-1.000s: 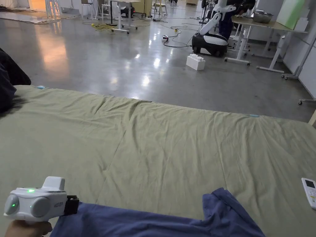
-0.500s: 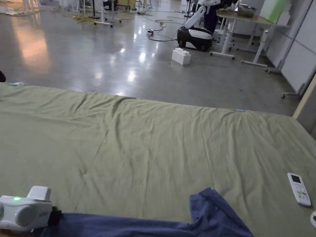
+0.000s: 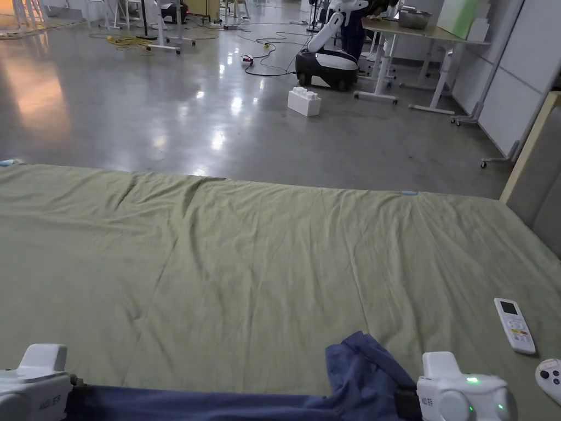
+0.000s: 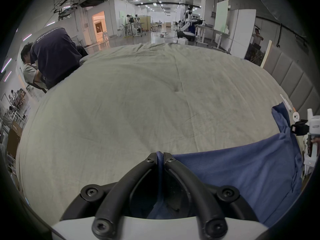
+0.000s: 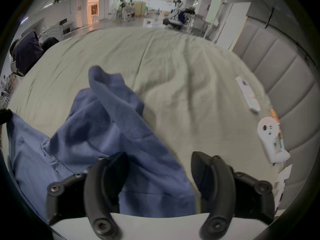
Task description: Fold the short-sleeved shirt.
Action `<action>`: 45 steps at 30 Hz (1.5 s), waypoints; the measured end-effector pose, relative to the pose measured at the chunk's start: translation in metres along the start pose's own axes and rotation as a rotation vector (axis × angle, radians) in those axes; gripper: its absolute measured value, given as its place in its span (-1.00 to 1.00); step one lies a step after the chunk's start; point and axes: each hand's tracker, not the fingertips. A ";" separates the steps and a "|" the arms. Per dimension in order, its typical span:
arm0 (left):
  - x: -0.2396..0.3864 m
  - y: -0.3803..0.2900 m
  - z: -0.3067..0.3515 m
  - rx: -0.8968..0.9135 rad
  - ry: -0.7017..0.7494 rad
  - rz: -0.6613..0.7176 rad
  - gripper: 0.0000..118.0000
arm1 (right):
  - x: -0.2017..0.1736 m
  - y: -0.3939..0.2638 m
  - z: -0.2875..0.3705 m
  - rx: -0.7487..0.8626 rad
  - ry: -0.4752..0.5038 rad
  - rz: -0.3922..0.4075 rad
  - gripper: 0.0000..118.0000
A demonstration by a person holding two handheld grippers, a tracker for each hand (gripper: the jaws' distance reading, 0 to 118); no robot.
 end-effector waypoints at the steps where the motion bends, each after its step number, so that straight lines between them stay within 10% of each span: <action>1: 0.001 -0.001 0.003 0.003 0.000 -0.001 -0.90 | -0.001 0.004 -0.009 -0.029 0.014 0.022 0.26; 4: -0.006 -0.003 -0.007 0.011 0.005 0.010 -0.90 | -0.007 0.005 -0.019 -0.093 0.117 -0.022 0.12; 8: -0.010 -0.005 -0.006 0.014 0.007 0.011 -0.90 | -0.005 0.009 -0.018 -0.055 0.111 -0.019 -0.88; 33: -0.038 -0.045 0.134 0.226 -0.056 0.076 -0.90 | 0.028 -0.087 0.192 0.282 0.122 -0.102 -0.93; 45: -0.051 -0.155 0.181 0.136 -0.085 0.074 -0.90 | 0.014 -0.199 0.240 0.165 0.111 -0.058 -0.93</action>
